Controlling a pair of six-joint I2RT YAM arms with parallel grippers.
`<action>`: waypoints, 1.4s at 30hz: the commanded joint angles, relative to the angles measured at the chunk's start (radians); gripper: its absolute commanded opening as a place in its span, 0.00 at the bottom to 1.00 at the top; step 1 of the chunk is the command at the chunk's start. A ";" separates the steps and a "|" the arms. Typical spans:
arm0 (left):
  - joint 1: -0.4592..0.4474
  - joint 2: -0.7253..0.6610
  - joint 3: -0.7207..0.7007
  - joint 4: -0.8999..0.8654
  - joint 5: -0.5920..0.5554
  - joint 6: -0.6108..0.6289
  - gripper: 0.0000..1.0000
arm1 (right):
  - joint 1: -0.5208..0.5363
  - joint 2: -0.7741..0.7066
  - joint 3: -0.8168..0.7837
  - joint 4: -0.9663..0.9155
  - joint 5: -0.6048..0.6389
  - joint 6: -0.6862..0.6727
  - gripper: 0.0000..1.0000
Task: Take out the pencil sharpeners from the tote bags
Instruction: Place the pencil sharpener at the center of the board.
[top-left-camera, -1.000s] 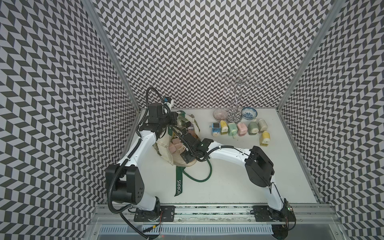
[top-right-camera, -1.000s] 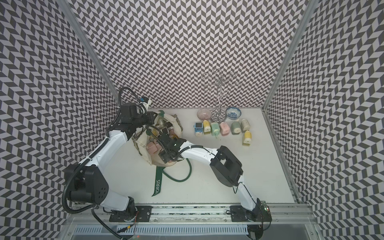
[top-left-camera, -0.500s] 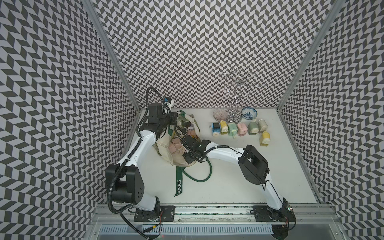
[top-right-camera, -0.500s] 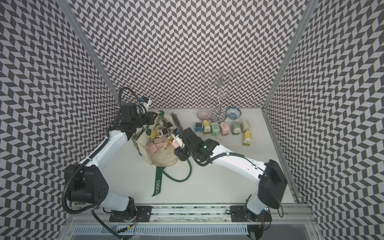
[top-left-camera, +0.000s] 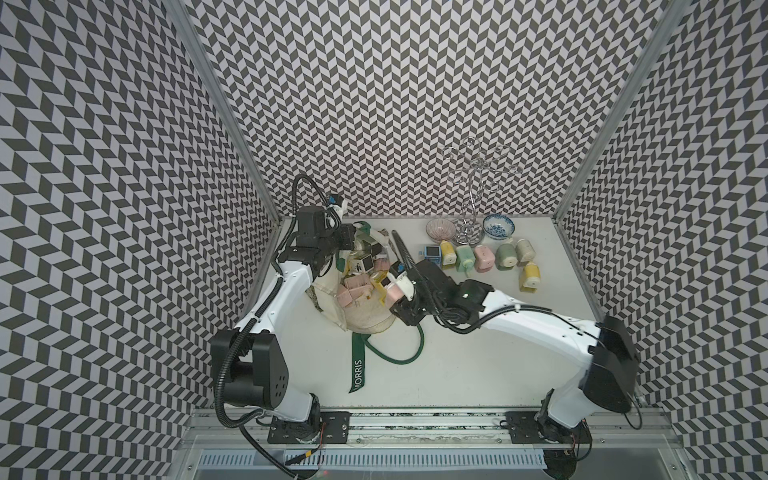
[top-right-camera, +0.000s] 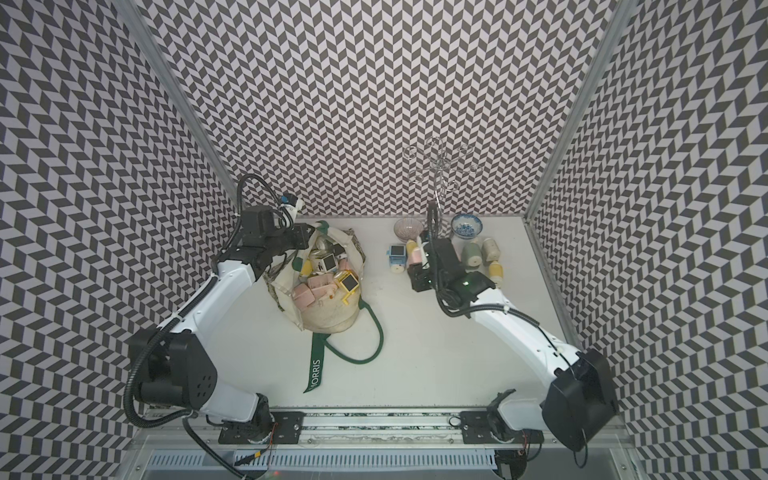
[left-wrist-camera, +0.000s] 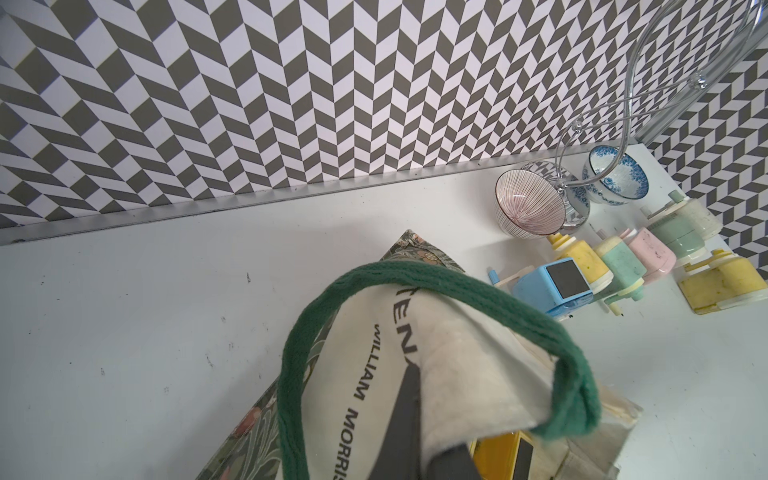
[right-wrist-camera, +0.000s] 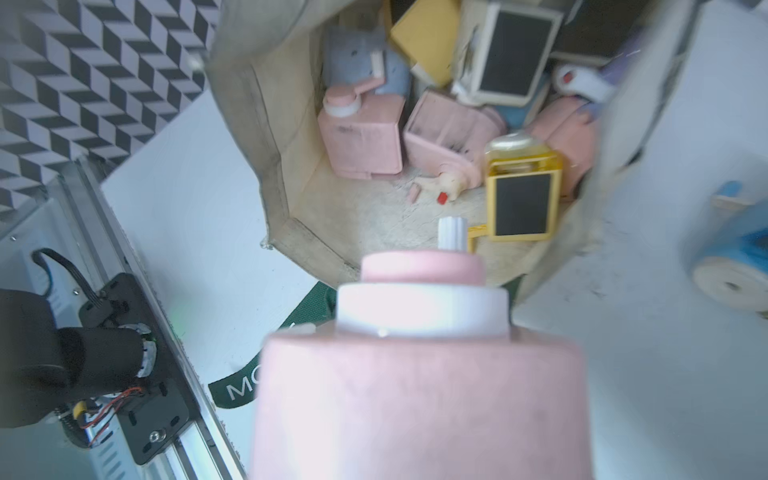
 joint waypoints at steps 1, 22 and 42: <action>0.006 -0.026 0.001 -0.009 -0.019 0.009 0.00 | -0.156 -0.116 -0.082 0.055 0.050 0.059 0.46; 0.025 -0.022 0.000 -0.002 0.001 0.000 0.00 | -0.733 0.099 -0.262 0.159 0.118 0.160 0.45; 0.022 -0.029 -0.003 -0.002 -0.003 0.003 0.00 | -0.859 0.231 -0.233 0.267 0.128 0.094 0.51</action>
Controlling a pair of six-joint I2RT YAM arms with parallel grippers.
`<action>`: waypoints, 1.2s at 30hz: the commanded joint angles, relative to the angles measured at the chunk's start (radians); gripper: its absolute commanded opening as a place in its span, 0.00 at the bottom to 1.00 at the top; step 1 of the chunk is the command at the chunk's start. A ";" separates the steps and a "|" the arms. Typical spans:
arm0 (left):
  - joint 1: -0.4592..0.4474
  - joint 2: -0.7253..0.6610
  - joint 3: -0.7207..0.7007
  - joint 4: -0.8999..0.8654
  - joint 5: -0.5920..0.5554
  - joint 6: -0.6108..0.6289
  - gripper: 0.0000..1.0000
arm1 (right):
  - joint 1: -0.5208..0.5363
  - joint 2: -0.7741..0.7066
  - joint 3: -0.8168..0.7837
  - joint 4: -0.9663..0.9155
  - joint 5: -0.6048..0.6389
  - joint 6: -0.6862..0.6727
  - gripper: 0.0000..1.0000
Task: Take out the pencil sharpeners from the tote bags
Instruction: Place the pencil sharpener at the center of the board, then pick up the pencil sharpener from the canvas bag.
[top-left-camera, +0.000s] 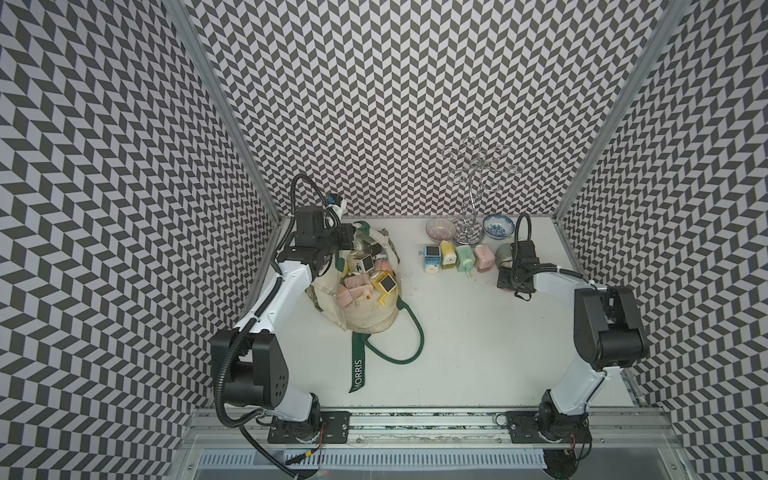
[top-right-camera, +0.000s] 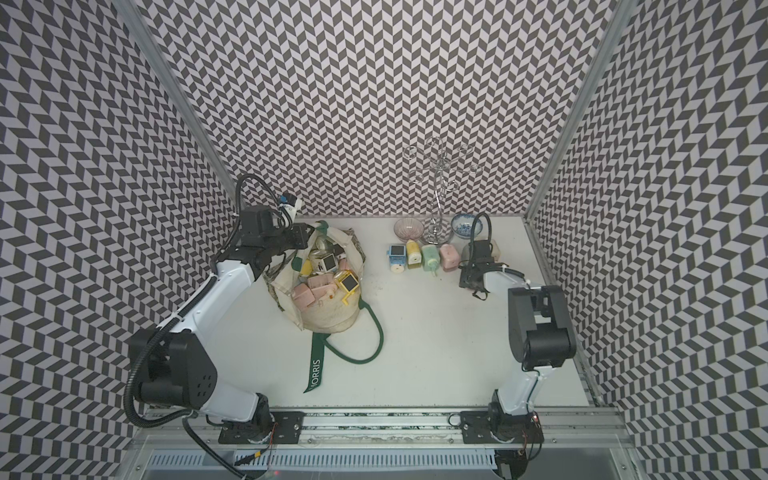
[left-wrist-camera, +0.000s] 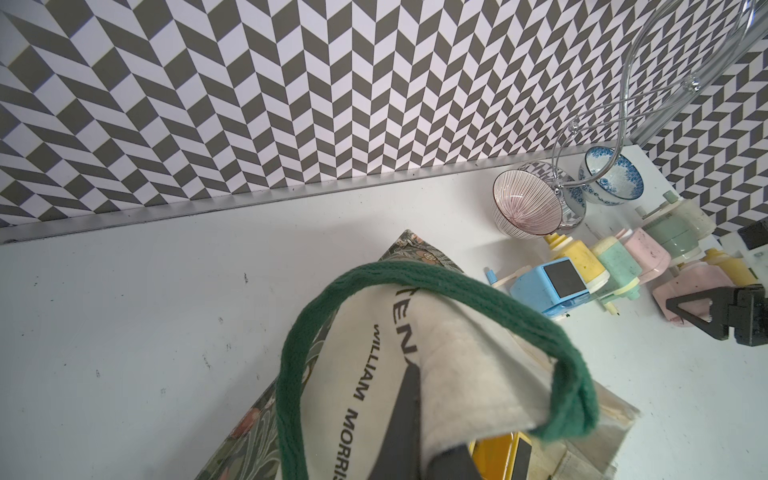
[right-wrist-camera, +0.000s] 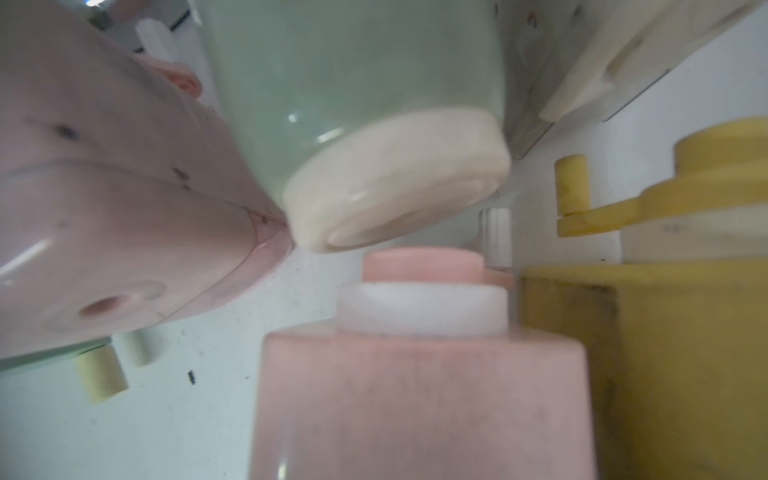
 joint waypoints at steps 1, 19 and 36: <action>0.010 -0.031 -0.003 -0.003 -0.012 0.006 0.00 | -0.009 0.006 0.012 0.073 0.003 -0.006 0.53; 0.006 -0.040 -0.002 -0.003 -0.017 0.009 0.00 | 0.019 -0.200 0.023 -0.024 0.038 0.025 0.83; 0.008 -0.041 0.006 -0.005 0.017 -0.009 0.00 | 0.778 -0.335 -0.051 0.378 -0.272 -0.148 0.73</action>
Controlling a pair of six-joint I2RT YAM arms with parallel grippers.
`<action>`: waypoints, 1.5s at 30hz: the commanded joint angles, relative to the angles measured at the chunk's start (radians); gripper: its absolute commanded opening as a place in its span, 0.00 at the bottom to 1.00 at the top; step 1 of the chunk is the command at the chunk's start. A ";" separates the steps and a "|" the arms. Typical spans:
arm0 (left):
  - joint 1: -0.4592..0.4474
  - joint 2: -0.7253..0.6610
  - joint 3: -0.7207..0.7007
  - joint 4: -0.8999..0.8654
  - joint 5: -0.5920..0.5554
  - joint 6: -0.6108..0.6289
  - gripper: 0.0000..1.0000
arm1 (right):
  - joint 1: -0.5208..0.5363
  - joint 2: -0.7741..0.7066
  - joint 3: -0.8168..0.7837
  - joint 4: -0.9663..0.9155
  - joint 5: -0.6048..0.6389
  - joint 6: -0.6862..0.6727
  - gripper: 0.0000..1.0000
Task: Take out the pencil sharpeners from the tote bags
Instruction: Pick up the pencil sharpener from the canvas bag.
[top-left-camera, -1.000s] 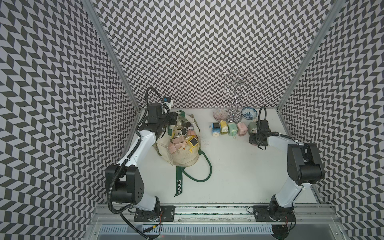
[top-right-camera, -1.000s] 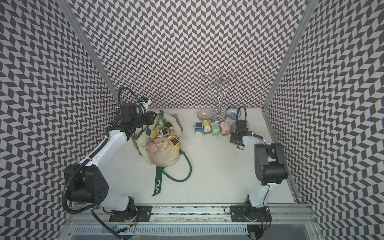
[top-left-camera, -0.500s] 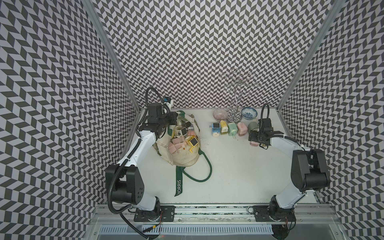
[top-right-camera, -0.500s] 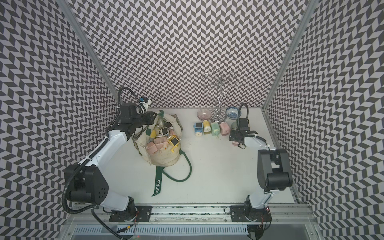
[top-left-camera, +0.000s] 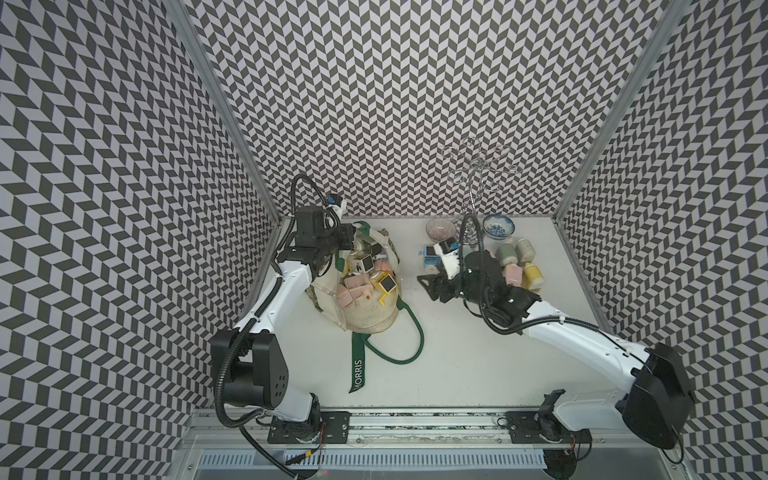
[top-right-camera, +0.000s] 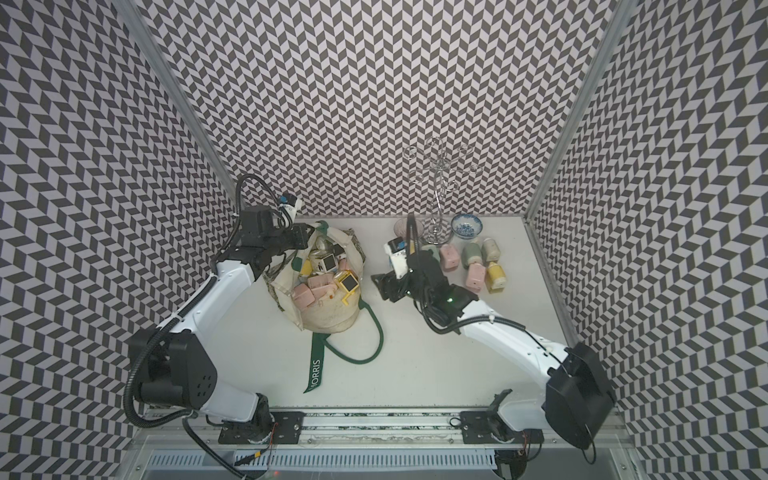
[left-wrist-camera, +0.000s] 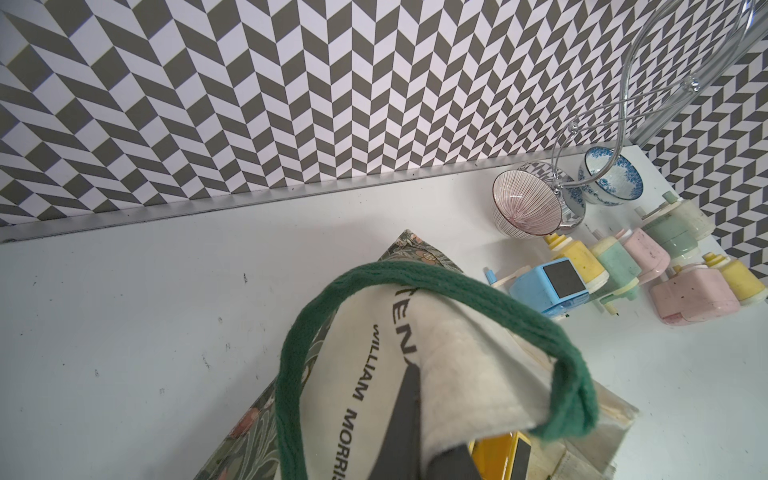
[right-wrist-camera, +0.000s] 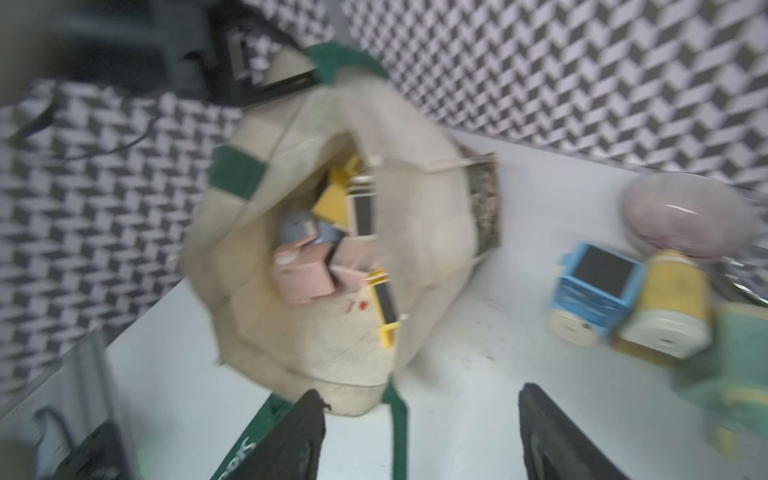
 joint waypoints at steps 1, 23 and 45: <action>0.010 -0.041 0.006 -0.007 0.002 -0.006 0.00 | 0.090 0.083 0.020 0.111 -0.071 -0.078 0.73; 0.013 -0.044 0.009 -0.008 0.007 -0.011 0.00 | 0.195 0.692 0.517 0.049 0.438 -0.265 0.88; 0.013 -0.043 0.012 -0.010 0.006 -0.010 0.00 | 0.119 0.804 0.556 -0.014 0.215 -0.198 0.81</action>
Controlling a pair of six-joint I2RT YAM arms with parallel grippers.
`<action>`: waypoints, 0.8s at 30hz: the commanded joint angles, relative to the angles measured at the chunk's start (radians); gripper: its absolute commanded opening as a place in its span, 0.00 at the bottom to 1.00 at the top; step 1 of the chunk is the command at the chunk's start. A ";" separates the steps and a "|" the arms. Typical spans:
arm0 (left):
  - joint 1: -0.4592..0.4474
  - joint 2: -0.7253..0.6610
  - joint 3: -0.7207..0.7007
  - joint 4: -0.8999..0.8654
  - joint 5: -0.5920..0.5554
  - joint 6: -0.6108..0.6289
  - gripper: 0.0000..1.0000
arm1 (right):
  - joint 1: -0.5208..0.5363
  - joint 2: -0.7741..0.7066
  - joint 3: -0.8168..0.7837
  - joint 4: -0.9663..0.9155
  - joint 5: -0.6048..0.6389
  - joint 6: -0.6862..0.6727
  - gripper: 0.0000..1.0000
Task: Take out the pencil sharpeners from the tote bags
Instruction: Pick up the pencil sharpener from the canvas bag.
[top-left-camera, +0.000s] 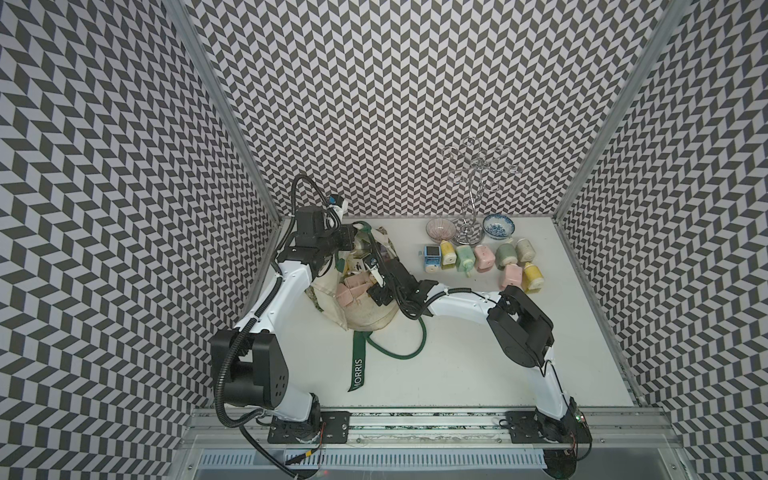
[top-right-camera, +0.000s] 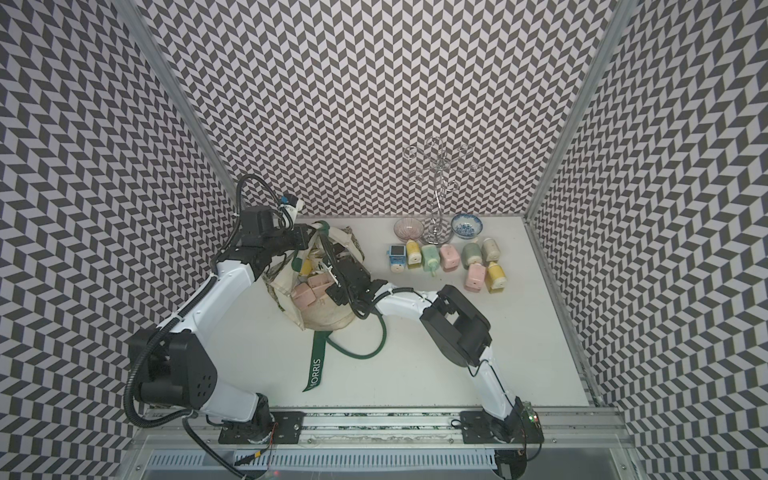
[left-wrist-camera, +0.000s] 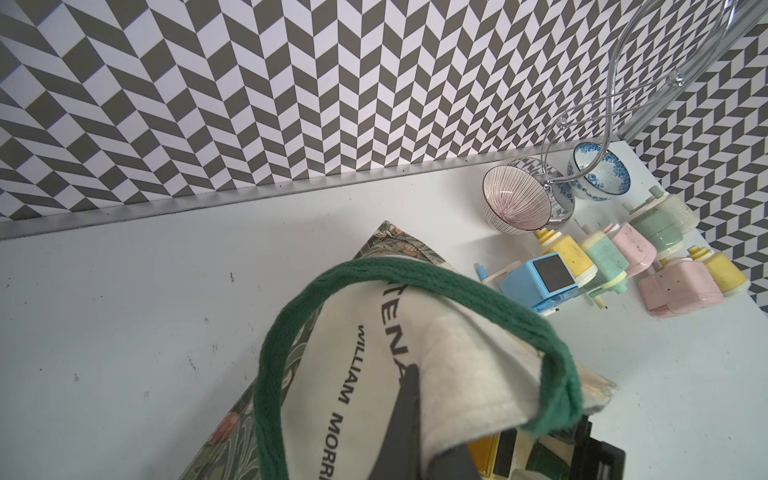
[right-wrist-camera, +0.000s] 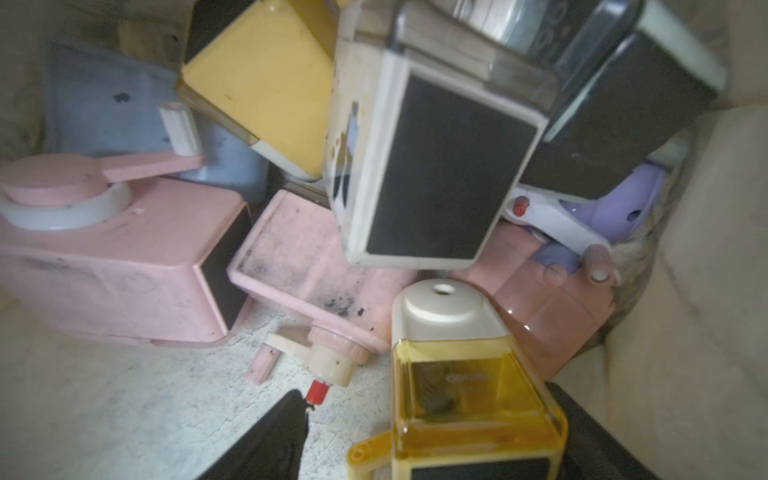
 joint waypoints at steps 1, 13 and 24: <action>0.013 -0.042 0.011 -0.001 -0.006 -0.007 0.00 | -0.008 0.046 0.025 -0.031 -0.073 0.023 0.77; 0.013 -0.042 0.009 -0.001 -0.008 -0.008 0.00 | -0.023 0.079 0.067 -0.055 -0.077 0.030 0.54; 0.013 -0.041 0.011 -0.003 -0.016 -0.006 0.00 | -0.021 -0.132 -0.047 -0.081 -0.205 0.086 0.34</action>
